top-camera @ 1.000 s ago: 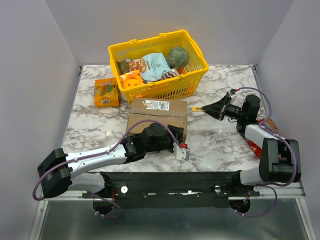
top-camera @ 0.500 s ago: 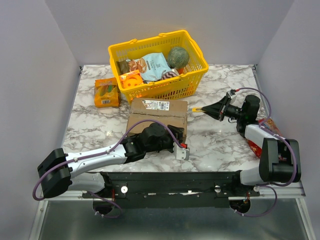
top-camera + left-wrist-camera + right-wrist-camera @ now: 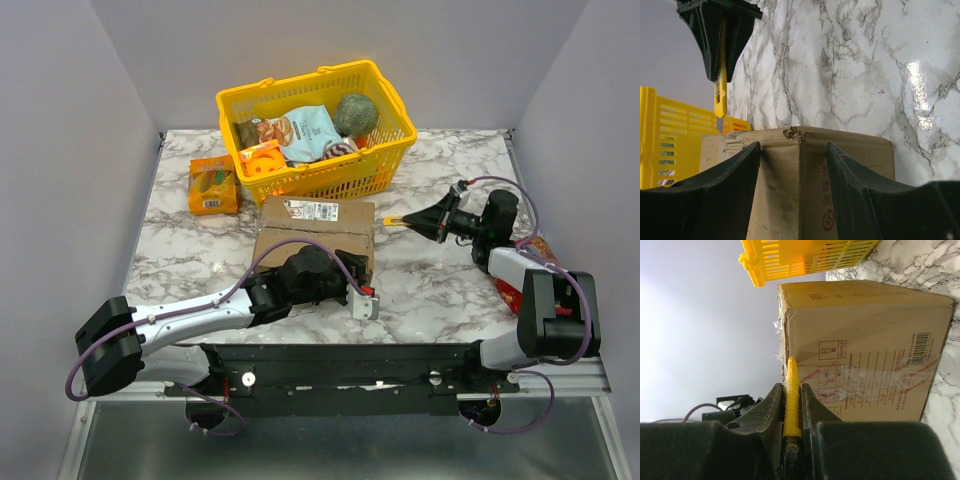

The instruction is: Unpack the express box

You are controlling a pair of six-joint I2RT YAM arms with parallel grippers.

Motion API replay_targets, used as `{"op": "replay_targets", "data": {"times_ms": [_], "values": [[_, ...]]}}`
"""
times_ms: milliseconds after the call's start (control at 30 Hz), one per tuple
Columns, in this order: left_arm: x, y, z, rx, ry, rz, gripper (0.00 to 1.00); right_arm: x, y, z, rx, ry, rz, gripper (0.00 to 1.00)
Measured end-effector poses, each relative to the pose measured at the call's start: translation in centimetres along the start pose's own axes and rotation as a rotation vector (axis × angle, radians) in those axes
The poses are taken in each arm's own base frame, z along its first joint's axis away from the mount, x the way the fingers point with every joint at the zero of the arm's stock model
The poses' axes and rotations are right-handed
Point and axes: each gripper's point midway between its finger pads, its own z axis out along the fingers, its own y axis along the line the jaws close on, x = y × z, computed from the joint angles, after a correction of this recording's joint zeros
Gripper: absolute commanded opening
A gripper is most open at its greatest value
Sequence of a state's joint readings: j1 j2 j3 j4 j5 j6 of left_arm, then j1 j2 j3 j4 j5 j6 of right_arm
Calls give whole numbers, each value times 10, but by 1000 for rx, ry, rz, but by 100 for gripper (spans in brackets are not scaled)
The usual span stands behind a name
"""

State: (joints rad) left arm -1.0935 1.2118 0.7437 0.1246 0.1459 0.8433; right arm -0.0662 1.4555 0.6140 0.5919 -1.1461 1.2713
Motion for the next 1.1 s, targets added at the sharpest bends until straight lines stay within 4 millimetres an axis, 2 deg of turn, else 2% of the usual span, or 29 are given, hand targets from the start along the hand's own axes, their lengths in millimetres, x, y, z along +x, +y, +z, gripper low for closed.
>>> {"op": "replay_targets", "data": {"times_ms": [367,1100], "values": [[0,0,0,-4,3,-7,64,2,15,1,-51,18,-38,1],[0,1,0,-5,2,-8,64,1,22,-3,-29,-39,-96,0]]}}
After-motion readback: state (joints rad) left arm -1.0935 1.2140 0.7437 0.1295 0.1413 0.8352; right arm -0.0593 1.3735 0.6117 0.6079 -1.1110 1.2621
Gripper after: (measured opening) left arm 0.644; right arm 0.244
